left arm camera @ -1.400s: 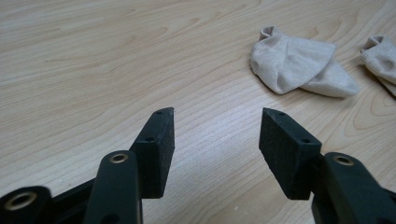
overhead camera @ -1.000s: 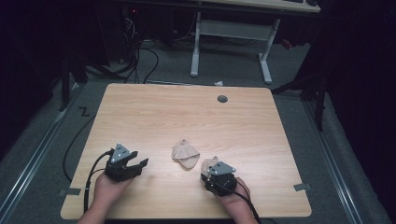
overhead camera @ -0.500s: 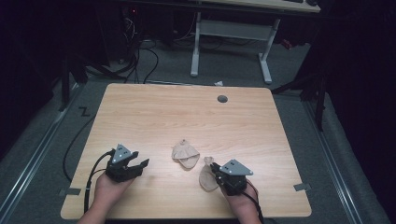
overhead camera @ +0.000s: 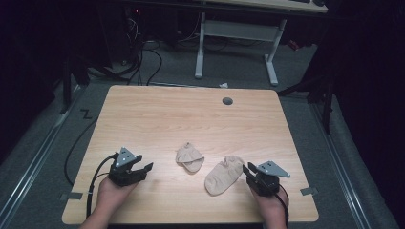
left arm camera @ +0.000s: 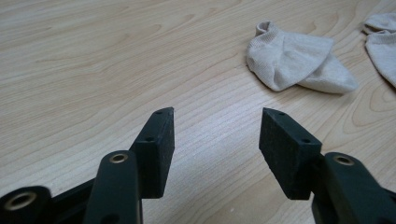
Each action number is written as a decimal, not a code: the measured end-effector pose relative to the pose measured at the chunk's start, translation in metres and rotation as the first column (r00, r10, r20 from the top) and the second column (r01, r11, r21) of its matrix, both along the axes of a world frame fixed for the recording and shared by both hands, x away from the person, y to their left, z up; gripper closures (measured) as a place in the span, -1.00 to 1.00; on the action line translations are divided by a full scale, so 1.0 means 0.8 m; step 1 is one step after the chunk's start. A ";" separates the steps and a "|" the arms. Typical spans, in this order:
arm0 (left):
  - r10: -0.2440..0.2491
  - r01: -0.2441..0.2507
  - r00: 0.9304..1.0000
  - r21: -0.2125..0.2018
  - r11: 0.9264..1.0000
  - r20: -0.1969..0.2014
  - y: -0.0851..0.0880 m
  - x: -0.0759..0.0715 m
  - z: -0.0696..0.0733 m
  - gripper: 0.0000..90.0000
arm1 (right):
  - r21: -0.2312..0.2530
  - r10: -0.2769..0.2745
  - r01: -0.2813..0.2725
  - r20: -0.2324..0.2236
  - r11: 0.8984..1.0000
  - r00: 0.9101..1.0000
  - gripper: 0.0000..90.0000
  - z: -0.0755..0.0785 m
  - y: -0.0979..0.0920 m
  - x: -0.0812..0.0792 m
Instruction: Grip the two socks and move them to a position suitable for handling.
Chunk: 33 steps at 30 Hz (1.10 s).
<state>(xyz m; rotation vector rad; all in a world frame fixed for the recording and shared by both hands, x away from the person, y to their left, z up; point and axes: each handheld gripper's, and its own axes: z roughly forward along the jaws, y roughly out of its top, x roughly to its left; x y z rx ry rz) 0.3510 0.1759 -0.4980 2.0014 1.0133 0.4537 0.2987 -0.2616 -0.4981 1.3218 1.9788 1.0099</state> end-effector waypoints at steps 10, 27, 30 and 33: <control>-0.037 0.037 0.999 -0.017 0.999 -0.011 -0.023 -0.011 0.000 0.08 | -0.129 0.065 -0.085 -0.155 0.988 0.986 0.99 -0.031 0.017 0.039; -0.304 0.311 0.949 0.093 0.946 -0.081 -0.152 -0.058 -0.022 0.60 | -0.124 0.180 -0.198 -0.138 0.972 0.974 0.97 -0.024 0.065 -0.002; -0.295 0.308 0.949 0.120 0.944 -0.115 -0.148 -0.053 -0.030 0.62 | -0.124 0.189 -0.210 -0.162 0.970 0.968 0.98 -0.030 0.066 -0.002; -0.286 0.301 0.950 0.130 0.945 -0.122 -0.136 -0.057 -0.029 0.63 | -0.109 0.220 -0.240 -0.167 0.965 0.961 0.98 -0.031 0.073 -0.011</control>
